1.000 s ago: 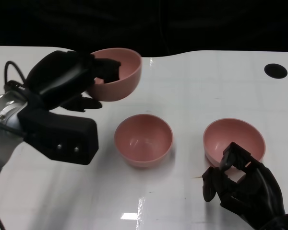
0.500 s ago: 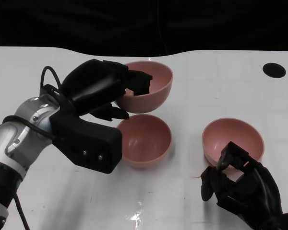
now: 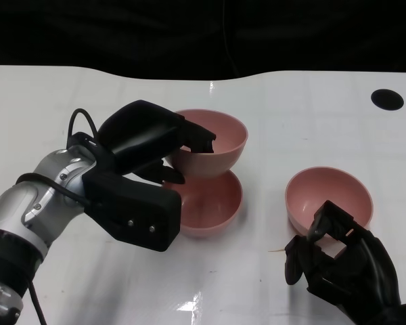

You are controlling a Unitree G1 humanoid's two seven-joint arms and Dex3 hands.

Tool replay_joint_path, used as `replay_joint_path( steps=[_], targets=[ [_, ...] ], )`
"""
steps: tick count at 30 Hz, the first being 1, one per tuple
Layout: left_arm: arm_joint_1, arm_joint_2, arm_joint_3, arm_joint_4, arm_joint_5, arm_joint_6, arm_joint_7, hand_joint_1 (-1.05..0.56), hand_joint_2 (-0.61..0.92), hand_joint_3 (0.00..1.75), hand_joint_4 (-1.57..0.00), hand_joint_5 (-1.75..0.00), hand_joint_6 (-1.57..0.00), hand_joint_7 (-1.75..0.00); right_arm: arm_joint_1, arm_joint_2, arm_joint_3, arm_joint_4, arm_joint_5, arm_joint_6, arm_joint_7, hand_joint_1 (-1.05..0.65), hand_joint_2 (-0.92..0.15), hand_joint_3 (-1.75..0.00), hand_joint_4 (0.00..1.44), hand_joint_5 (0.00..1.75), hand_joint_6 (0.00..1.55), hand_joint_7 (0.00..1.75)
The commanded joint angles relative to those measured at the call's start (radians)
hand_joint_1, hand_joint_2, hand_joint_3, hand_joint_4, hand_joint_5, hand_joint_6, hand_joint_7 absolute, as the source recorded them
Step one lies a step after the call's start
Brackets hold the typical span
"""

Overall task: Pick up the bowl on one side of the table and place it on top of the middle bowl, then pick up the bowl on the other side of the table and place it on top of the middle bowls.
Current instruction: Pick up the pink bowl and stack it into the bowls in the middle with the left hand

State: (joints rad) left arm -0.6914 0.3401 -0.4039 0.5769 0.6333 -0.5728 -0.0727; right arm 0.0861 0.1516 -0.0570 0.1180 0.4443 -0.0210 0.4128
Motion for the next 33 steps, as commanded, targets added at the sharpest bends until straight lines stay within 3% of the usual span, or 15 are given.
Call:
replay_joint_path(
  steps=[1, 3, 6, 10, 20, 23, 25, 29, 31, 33],
  targets=[
    [0.002, 0.002, -0.002, 0.024, -0.001, 0.003, 0.01, 0.03, 0.92, 0.17, -0.9, -1.24, -1.07, -0.6, 0.007, -0.007, -0.004, -0.016, 0.008, 0.007, -0.003, -0.02, -0.49, -1.29, 0.96, 1.75, 0.75, 1.68],
    [0.005, -0.002, -0.003, 0.033, -0.005, -0.002, 0.012, 0.02, 0.92, 0.19, -0.86, -1.33, -1.04, -0.69, 0.006, -0.006, -0.006, -0.015, 0.013, 0.007, 0.001, -0.02, -0.5, -1.29, 0.96, 1.75, 0.75, 1.67],
    [0.009, -0.008, -0.01, 0.055, 0.002, -0.018, 0.029, 0.01, 0.89, 0.26, -0.78, -1.56, -0.84, -1.18, 0.006, -0.002, -0.005, -0.009, 0.008, -0.007, 0.002, -0.02, -0.49, -1.28, 0.96, 1.75, 0.75, 1.67],
    [0.012, -0.017, -0.018, 0.081, -0.001, -0.024, 0.037, 0.01, 0.88, 0.3, -0.71, -1.71, -0.71, -1.47, 0.005, -0.003, -0.006, -0.006, 0.015, -0.005, 0.012, -0.02, -0.5, -1.28, 0.96, 1.75, 0.75, 1.66],
    [0.014, -0.036, -0.035, 0.126, -0.014, -0.018, 0.017, -0.01, 0.89, 0.34, -0.75, -1.53, -0.78, -1.18, 0.01, -0.002, -0.003, -0.011, 0.006, -0.008, 0.009, -0.04, -0.5, -1.27, 0.96, 1.75, 0.76, 1.65],
    [0.024, -0.045, -0.038, 0.133, -0.015, -0.015, 0.022, -0.01, 0.87, 0.34, -0.75, -1.53, -0.77, -1.25, 0.009, -0.003, -0.002, -0.014, 0.008, -0.001, 0.008, -0.04, -0.49, -1.26, 0.96, 1.75, 0.76, 1.65],
    [0.033, -0.05, -0.045, 0.142, -0.006, -0.011, 0.032, 0.01, 0.84, 0.29, -0.7, -1.7, -0.6, -1.63, 0.009, -0.002, -0.003, -0.017, 0.017, 0.008, 0.01, -0.04, -0.5, -1.26, 0.96, 1.75, 0.75, 1.65],
    [0.033, -0.045, -0.058, 0.172, 0.014, -0.012, 0.052, 0.03, 0.86, 0.27, -0.68, -1.74, -0.54, -1.71, 0.008, -0.002, -0.003, -0.01, 0.014, -0.006, 0.016, -0.04, -0.5, -1.25, 0.96, 1.75, 0.75, 1.65],
    [0.023, -0.039, -0.068, 0.195, 0.03, -0.001, 0.054, -0.01, 0.91, 0.22, -0.73, -1.56, -0.73, -1.22, 0.011, -0.003, -0.002, -0.017, 0.013, 0.001, 0.011, -0.03, -0.5, -1.27, 0.96, 1.75, 0.76, 1.65],
    [0.016, -0.038, -0.074, 0.213, 0.039, 0.003, 0.058, -0.01, 0.92, 0.22, -0.74, -1.5, -0.8, -1.08, 0.013, -0.004, -0.001, -0.022, 0.013, 0.005, 0.008, -0.03, -0.49, -1.28, 0.96, 1.75, 0.76, 1.65]
  ],
)
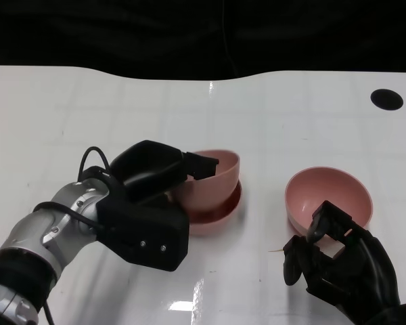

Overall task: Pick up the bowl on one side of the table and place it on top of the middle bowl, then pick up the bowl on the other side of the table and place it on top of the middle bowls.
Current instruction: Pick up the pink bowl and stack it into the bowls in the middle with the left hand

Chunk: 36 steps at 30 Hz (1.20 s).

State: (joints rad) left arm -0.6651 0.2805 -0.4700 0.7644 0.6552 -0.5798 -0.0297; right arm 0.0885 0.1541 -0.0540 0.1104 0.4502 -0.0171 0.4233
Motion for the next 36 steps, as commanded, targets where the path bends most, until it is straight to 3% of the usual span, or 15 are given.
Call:
replay_joint_path(
  steps=[1, 4, 6, 9, 12, 15, 19, 20, 22, 31, 34, 36],
  targets=[
    [-0.012, 0.022, -0.011, 0.032, 0.022, 0.012, 0.016, -0.01, 0.92, 0.21, -0.71, -1.57, -0.75, -1.21, 0.011, -0.007, -0.004, -0.014, 0.007, 0.0, 0.0, -0.03, -0.49, -1.28, 0.96, 1.75, 0.76, 1.65],
    [-0.016, 0.02, -0.016, 0.05, 0.031, 0.009, 0.028, -0.01, 0.92, 0.22, -0.7, -1.6, -0.71, -1.31, 0.01, -0.009, -0.004, -0.013, 0.007, 0.0, 0.001, -0.03, -0.48, -1.29, 0.96, 1.75, 0.76, 1.65],
    [-0.02, 0.017, -0.023, 0.072, 0.039, 0.007, 0.046, -0.03, 0.92, 0.21, -0.79, -1.34, -0.85, -0.93, 0.008, -0.009, -0.006, -0.01, 0.01, 0.001, 0.002, -0.02, -0.48, -1.29, 0.96, 1.75, 0.76, 1.65],
    [-0.027, 0.012, -0.031, 0.103, 0.047, 0.004, 0.071, -0.05, 0.92, 0.18, -0.88, -1.07, -0.99, -0.56, 0.006, -0.009, -0.006, -0.01, 0.011, 0.006, 0.0, -0.02, -0.48, -1.28, 0.95, 1.75, 0.75, 1.64],
    [-0.035, 0.01, -0.042, 0.126, 0.056, -0.002, 0.102, -0.06, 0.92, 0.15, -0.82, -1.27, -1.04, -0.5, 0.005, -0.007, -0.007, -0.006, 0.01, 0.0, 0.001, -0.02, -0.49, -1.28, 0.95, 1.75, 0.75, 1.64],
    [-0.04, 0.01, -0.05, 0.13, 0.06, -0.007, 0.114, -0.07, 0.92, 0.17, -0.83, -1.19, -1.06, -0.46, 0.006, -0.006, -0.006, -0.006, 0.006, -0.004, -0.001, -0.02, -0.49, -1.28, 0.95, 1.75, 0.75, 1.64],
    [-0.041, 0.016, -0.06, 0.122, 0.074, -0.021, 0.141, -0.09, 0.92, 0.13, -0.9, -0.94, -1.1, -0.33, 0.008, -0.007, -0.006, -0.01, 0.008, 0.001, -0.002, -0.02, -0.5, -1.28, 0.95, 1.75, 0.74, 1.65],
    [-0.04, 0.018, -0.063, 0.118, 0.077, -0.024, 0.146, -0.12, 0.92, 0.11, -0.95, -0.74, -1.13, -0.24, 0.008, -0.007, -0.006, -0.011, 0.008, 0.003, -0.003, -0.02, -0.5, -1.28, 0.95, 1.75, 0.74, 1.65],
    [-0.04, 0.023, -0.07, 0.109, 0.087, -0.026, 0.149, -0.17, 0.92, 0.11, -1.0, -0.53, -1.16, -0.14, 0.006, -0.007, -0.006, -0.008, 0.006, -0.001, -0.001, -0.02, -0.5, -1.28, 0.95, 1.75, 0.74, 1.66],
    [-0.034, 0.036, -0.073, 0.058, 0.103, -0.037, 0.158, -0.29, 0.92, 0.16, -0.97, -0.15, -1.01, 0.0, 0.004, -0.006, -0.007, -0.006, 0.009, 0.002, -0.003, -0.02, -0.5, -1.27, 0.95, 1.75, 0.74, 1.66],
    [-0.032, 0.042, -0.074, 0.041, 0.107, -0.04, 0.156, -0.5, 0.92, 0.2, -0.9, -0.06, -0.96, 0.0, 0.004, -0.007, -0.007, -0.004, 0.006, -0.003, -0.002, -0.02, -0.5, -1.27, 0.95, 1.75, 0.74, 1.66],
    [-0.026, 0.05, -0.077, 0.014, 0.118, -0.023, 0.147, -0.74, 0.92, 0.31, -0.74, -0.01, -0.87, 0.0, 0.002, -0.011, -0.008, 0.005, 0.005, -0.016, 0.011, -0.04, -0.52, -1.24, 0.94, 1.75, 0.73, 1.66]
  ],
)
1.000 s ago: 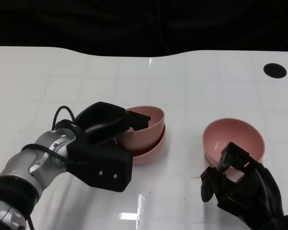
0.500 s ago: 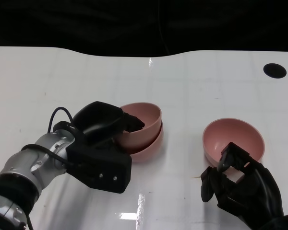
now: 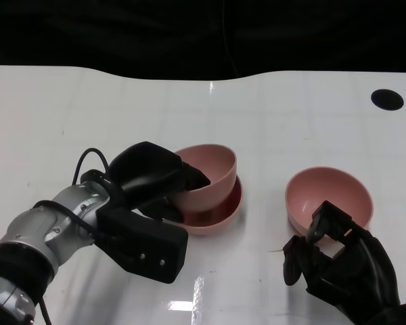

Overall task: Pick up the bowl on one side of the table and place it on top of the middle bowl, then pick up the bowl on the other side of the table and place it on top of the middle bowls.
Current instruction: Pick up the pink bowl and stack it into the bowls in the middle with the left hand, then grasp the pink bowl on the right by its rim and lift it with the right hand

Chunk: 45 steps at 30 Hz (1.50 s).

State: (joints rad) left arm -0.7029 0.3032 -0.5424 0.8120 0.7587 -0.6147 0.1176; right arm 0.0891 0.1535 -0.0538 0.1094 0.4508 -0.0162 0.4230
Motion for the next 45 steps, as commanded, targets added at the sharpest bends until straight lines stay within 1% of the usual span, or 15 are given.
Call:
replay_joint_path(
  steps=[1, 2, 5, 6, 8, 11, 15, 28, 31, 33, 34, 36, 37, 41, 45],
  targets=[
    [0.017, 0.031, -0.005, -0.049, 0.018, 0.024, -0.011, -0.8, 0.92, 0.35, -0.67, -0.01, -0.83, 0.0, 0.0, -0.012, -0.009, 0.01, 0.006, -0.02, 0.017, -0.05, -0.53, -1.22, 0.94, 1.75, 0.72, 1.66],
    [0.023, 0.034, -0.004, -0.067, 0.019, 0.038, -0.024, -0.87, 0.92, 0.4, -0.55, 0.0, -0.76, 0.0, -0.002, -0.012, -0.011, 0.016, 0.008, -0.028, 0.025, -0.06, -0.56, -1.19, 0.94, 1.75, 0.72, 1.65],
    [0.043, 0.042, -0.001, -0.126, 0.025, 0.082, -0.058, -1.01, 0.92, 0.5, -0.31, 0.0, -0.59, 0.0, -0.005, -0.012, -0.016, 0.03, 0.007, -0.042, 0.037, -0.09, -0.59, -1.13, 0.94, 1.75, 0.73, 1.63],
    [0.05, 0.046, 0.0, -0.147, 0.028, 0.096, -0.069, -1.03, 0.92, 0.54, -0.24, 0.0, -0.54, 0.0, -0.006, -0.014, -0.016, 0.032, 0.007, -0.043, 0.041, -0.09, -0.6, -1.13, 0.94, 1.75, 0.73, 1.63],
    [0.061, 0.053, 0.0, -0.181, 0.032, 0.12, -0.088, -1.04, 0.92, 0.58, -0.14, 0.0, -0.46, 0.0, -0.008, -0.016, -0.018, 0.036, 0.008, -0.045, 0.049, -0.09, -0.6, -1.12, 0.94, 1.75, 0.73, 1.62],
    [0.076, 0.066, -0.001, -0.234, 0.051, 0.154, -0.106, -1.05, 0.92, 0.63, -0.02, 0.0, -0.38, 0.0, -0.012, -0.014, -0.022, 0.042, 0.013, -0.044, 0.051, -0.09, -0.6, -1.12, 0.93, 1.75, 0.74, 1.62],
    [0.092, 0.077, -0.002, -0.271, 0.051, 0.173, -0.119, -1.05, 0.92, 0.65, 0.0, 0.0, -0.35, 0.0, -0.013, -0.013, -0.025, 0.043, 0.015, -0.041, 0.051, -0.09, -0.59, -1.12, 0.94, 1.75, 0.76, 1.6],
    [0.116, 0.078, 0.0, -0.291, 0.057, 0.183, -0.099, -1.05, 0.92, 0.62, 0.0, 0.0, -0.36, 0.0, -0.009, -0.018, -0.029, 0.036, 0.016, -0.035, 0.054, -0.07, -0.61, -1.12, 0.94, 1.75, 0.76, 1.6],
    [0.138, 0.077, 0.015, -0.31, 0.042, 0.177, -0.09, -1.04, 0.92, 0.61, 0.0, 0.0, -0.37, -0.01, -0.01, -0.021, -0.032, 0.039, 0.018, -0.033, 0.06, -0.07, -0.61, -1.12, 0.94, 1.75, 0.75, 1.6],
    [0.168, 0.077, 0.037, -0.336, 0.021, 0.167, -0.067, -1.03, 0.92, 0.6, -0.01, 0.0, -0.38, -0.01, -0.01, -0.018, -0.033, 0.044, 0.014, -0.048, 0.063, -0.07, -0.61, -1.11, 0.94, 1.75, 0.75, 1.61],
    [0.192, 0.073, 0.057, -0.35, 0.007, 0.142, -0.014, -1.01, 0.92, 0.59, -0.02, -0.01, -0.39, -0.02, -0.01, -0.018, -0.033, 0.044, 0.01, -0.05, 0.06, -0.07, -0.61, -1.11, 0.94, 1.75, 0.75, 1.61],
    [0.233, 0.069, 0.092, -0.371, -0.009, 0.085, 0.088, -0.92, 0.92, 0.5, -0.12, -0.05, -0.48, -0.04, -0.011, -0.021, -0.032, 0.04, 0.011, -0.034, 0.055, -0.05, -0.61, -1.11, 0.95, 1.75, 0.75, 1.62],
    [0.253, 0.075, 0.107, -0.394, -0.013, 0.067, 0.114, -0.9, 0.92, 0.49, -0.13, -0.05, -0.49, -0.03, -0.013, -0.02, -0.033, 0.04, 0.015, -0.032, 0.058, -0.05, -0.61, -1.12, 0.95, 1.75, 0.75, 1.62],
    [0.31, 0.094, 0.149, -0.469, -0.027, 0.05, 0.127, -0.88, 0.92, 0.58, -0.1, -0.03, -0.49, -0.02, -0.014, -0.022, -0.031, 0.038, 0.006, -0.035, 0.052, -0.04, -0.6, -1.16, 0.95, 1.75, 0.73, 1.66],
    [0.37, 0.099, 0.196, -0.517, -0.082, 0.019, 0.125, -0.87, 0.92, 0.55, -0.1, -0.03, -0.5, -0.01, -0.007, -0.019, -0.029, 0.019, 0.004, -0.016, 0.03, -0.02, -0.56, -1.21, 0.95, 1.75, 0.73, 1.66]
  ],
)
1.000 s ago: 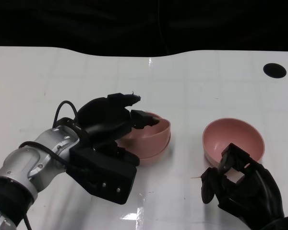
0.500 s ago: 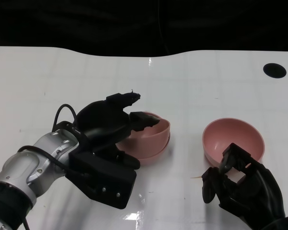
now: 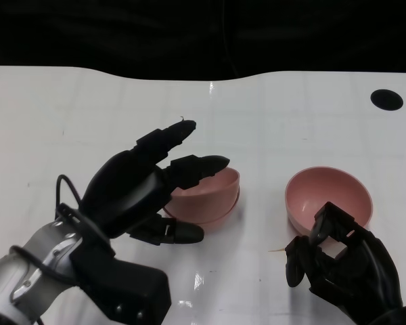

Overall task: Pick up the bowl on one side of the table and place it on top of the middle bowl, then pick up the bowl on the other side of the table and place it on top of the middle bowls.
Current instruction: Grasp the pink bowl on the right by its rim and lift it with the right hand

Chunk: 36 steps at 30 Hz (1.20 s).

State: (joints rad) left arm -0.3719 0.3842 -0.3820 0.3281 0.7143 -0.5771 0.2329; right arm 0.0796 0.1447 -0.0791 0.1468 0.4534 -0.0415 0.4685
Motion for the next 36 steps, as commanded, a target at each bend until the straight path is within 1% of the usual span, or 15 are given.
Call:
replay_joint_path(
  steps=[1, 6, 7, 9, 11, 13, 14, 15, 16, 18, 19, 23, 28, 34, 36],
  targets=[
    [0.058, 0.014, 0.055, -0.05, -0.06, -0.039, 0.025, -0.86, 0.92, 0.53, -0.12, -0.04, -0.53, -0.02, 0.005, -0.009, -0.003, -0.023, 0.004, 0.013, -0.018, 0.0, -0.56, -1.22, 0.95, 1.75, 0.72, 1.67],
    [0.127, -0.024, 0.158, -0.127, -0.193, -0.154, 0.081, -0.7, 0.92, 0.38, -0.25, -0.11, -0.64, -0.05, 0.006, -0.014, -0.005, -0.041, 0.014, 0.044, -0.022, 0.01, -0.55, -1.23, 0.95, 1.75, 0.71, 1.71],
    [0.145, -0.043, 0.181, -0.145, -0.246, -0.175, 0.085, -0.53, 0.92, 0.27, -0.4, -0.18, -0.73, -0.08, 0.005, -0.013, -0.007, -0.04, 0.016, 0.045, -0.02, 0.01, -0.55, -1.23, 0.95, 1.75, 0.7, 1.71],
    [0.173, -0.071, 0.217, -0.17, -0.315, -0.203, 0.084, -0.34, 0.92, 0.18, -0.57, -0.26, -0.83, -0.1, 0.003, -0.013, -0.011, -0.036, 0.018, 0.044, -0.017, 0.01, -0.55, -1.23, 0.95, 1.75, 0.7, 1.71],
    [0.219, -0.086, 0.245, -0.228, -0.412, -0.178, 0.04, -0.15, 0.92, 0.22, -0.76, -0.36, -0.94, -0.14, 0.0, -0.012, -0.013, -0.03, 0.014, 0.038, -0.018, 0.01, -0.55, -1.23, 0.95, 1.75, 0.7, 1.71],
    [0.268, -0.093, 0.256, -0.299, -0.555, -0.119, -0.036, -0.02, 0.86, 0.44, -0.82, -0.68, -1.03, -0.21, -0.003, -0.014, -0.015, -0.026, 0.014, 0.037, -0.015, 0.01, -0.54, -1.24, 0.95, 1.75, 0.7, 1.71],
    [0.293, -0.094, 0.259, -0.331, -0.631, -0.085, -0.076, 0.04, 0.76, 0.7, -0.81, -0.99, -1.08, -0.4, -0.005, -0.015, -0.018, -0.021, 0.018, 0.034, -0.008, 0.01, -0.55, -1.24, 0.95, 1.75, 0.7, 1.71],
    [0.316, -0.097, 0.263, -0.363, -0.703, -0.047, -0.113, 0.08, 0.68, 0.89, -0.79, -1.16, -1.03, -0.63, -0.007, -0.014, -0.02, -0.017, 0.022, 0.031, -0.002, 0.01, -0.55, -1.24, 0.95, 1.75, 0.7, 1.71],
    [0.344, -0.099, 0.264, -0.402, -0.809, 0.01, -0.161, 0.14, 0.62, 1.11, -0.78, -1.39, -0.94, -0.99, -0.008, -0.014, -0.021, -0.016, 0.023, 0.033, -0.002, 0.01, -0.55, -1.24, 0.95, 1.75, 0.7, 1.71],
    [0.391, -0.107, 0.275, -0.464, -0.993, 0.109, -0.24, 0.21, 0.57, 1.37, -0.8, -1.65, -0.83, -1.43, -0.008, -0.014, -0.021, -0.019, 0.02, 0.037, -0.007, 0.0, -0.54, -1.24, 0.95, 1.75, 0.7, 1.7],
    [0.413, -0.111, 0.284, -0.49, -1.062, 0.157, -0.266, 0.22, 0.56, 1.5, -0.91, -1.71, -0.83, -1.61, -0.007, -0.014, -0.021, -0.021, 0.018, 0.036, -0.009, 0.0, -0.54, -1.24, 0.96, 1.75, 0.7, 1.7],
    [0.501, -0.11, 0.342, -0.603, -1.279, 0.36, -0.332, 0.21, 0.54, 1.67, -1.06, -1.74, -0.87, -1.74, -0.006, -0.017, -0.02, -0.026, 0.019, 0.041, -0.007, 0.0, -0.53, -1.24, 0.96, 1.75, 0.71, 1.71],
    [0.607, -0.081, 0.429, -0.675, -1.468, 0.575, -0.425, 0.18, 0.62, 1.61, -1.07, -1.75, -0.89, -1.75, -0.002, -0.024, -0.018, -0.034, 0.018, 0.044, -0.005, 0.0, -0.54, -1.24, 0.96, 1.75, 0.7, 1.71],
    [0.643, -0.064, 0.488, -0.634, -1.504, 0.681, -0.583, 0.17, 0.73, 1.53, -1.07, -1.75, -0.86, -1.75, 0.002, -0.024, -0.015, -0.035, 0.0, 0.01, -0.008, 0.01, -0.53, -1.24, 0.95, 1.75, 0.71, 1.7],
    [0.646, -0.068, 0.49, -0.605, -1.491, 0.72, -0.598, 0.17, 0.74, 1.53, -1.07, -1.75, -0.86, -1.75, 0.005, -0.02, -0.007, -0.023, -0.053, -0.093, -0.01, 0.02, -0.54, -1.25, 0.95, 1.75, 0.7, 1.69]
  ],
)
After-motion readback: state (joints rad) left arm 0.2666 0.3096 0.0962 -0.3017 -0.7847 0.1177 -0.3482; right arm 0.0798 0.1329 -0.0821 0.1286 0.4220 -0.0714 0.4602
